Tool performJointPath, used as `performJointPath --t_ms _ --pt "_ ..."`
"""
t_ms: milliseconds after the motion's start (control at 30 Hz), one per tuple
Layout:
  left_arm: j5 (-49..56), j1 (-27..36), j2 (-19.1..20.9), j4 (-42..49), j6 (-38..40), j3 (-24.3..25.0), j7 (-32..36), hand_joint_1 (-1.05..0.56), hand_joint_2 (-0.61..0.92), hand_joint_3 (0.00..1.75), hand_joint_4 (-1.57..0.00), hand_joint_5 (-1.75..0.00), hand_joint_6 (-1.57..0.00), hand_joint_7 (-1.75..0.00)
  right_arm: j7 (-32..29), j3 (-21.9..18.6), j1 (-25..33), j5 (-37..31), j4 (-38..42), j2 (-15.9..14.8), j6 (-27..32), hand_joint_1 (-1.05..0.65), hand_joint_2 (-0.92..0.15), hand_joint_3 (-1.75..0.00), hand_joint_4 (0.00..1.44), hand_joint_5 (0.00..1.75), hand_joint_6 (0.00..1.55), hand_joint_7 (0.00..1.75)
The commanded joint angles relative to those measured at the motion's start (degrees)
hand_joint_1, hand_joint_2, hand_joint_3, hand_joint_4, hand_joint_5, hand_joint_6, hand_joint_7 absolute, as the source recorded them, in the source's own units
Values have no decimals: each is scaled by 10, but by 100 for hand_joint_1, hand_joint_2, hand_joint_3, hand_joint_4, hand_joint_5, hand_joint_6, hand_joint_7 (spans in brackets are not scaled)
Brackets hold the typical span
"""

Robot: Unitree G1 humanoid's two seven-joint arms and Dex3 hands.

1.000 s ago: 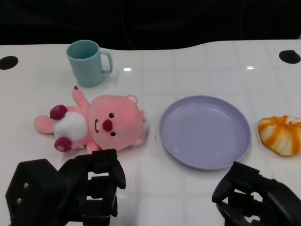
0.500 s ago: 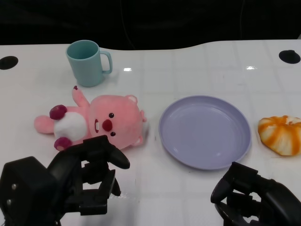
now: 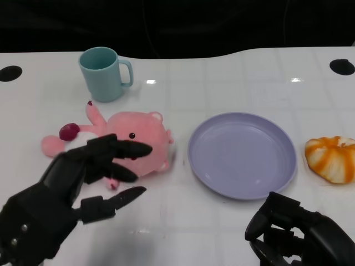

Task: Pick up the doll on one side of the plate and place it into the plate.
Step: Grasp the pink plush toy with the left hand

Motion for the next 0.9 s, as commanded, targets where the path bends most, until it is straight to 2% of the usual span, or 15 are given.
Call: performJointPath --t_ms 33,133,267,500,700,900 --pt "48 -26 30 10 -22 4 12 -41 92 7 -29 -81 -49 -20 -1 -7 1 6 -6 -5 1 -25 -85 -63 66 175 45 166" --pt "100 -44 51 10 -13 2 17 -46 92 4 -20 -76 -43 -14 1 -9 1 7 -6 -6 0 -24 -85 -63 66 175 45 166" --pt "186 -81 113 8 14 -9 -12 -53 92 6 -6 -70 -31 -5 2 -10 4 5 -7 -8 -4 -24 -86 -63 66 175 45 165" --pt "295 -125 166 9 65 -41 -45 -62 92 4 0 -46 -18 -1 1 -15 7 11 -9 -6 3 -24 -86 -63 66 175 45 165" --pt "409 -169 190 35 101 -89 -73 -71 92 6 0 -22 -8 -1 2 -16 7 12 -7 -5 2 -23 -86 -63 66 175 45 165" --pt "455 -221 185 94 118 -125 -106 -71 91 3 0 -16 -10 -2 1 -14 8 9 -9 -6 0 -24 -86 -63 66 175 45 165"
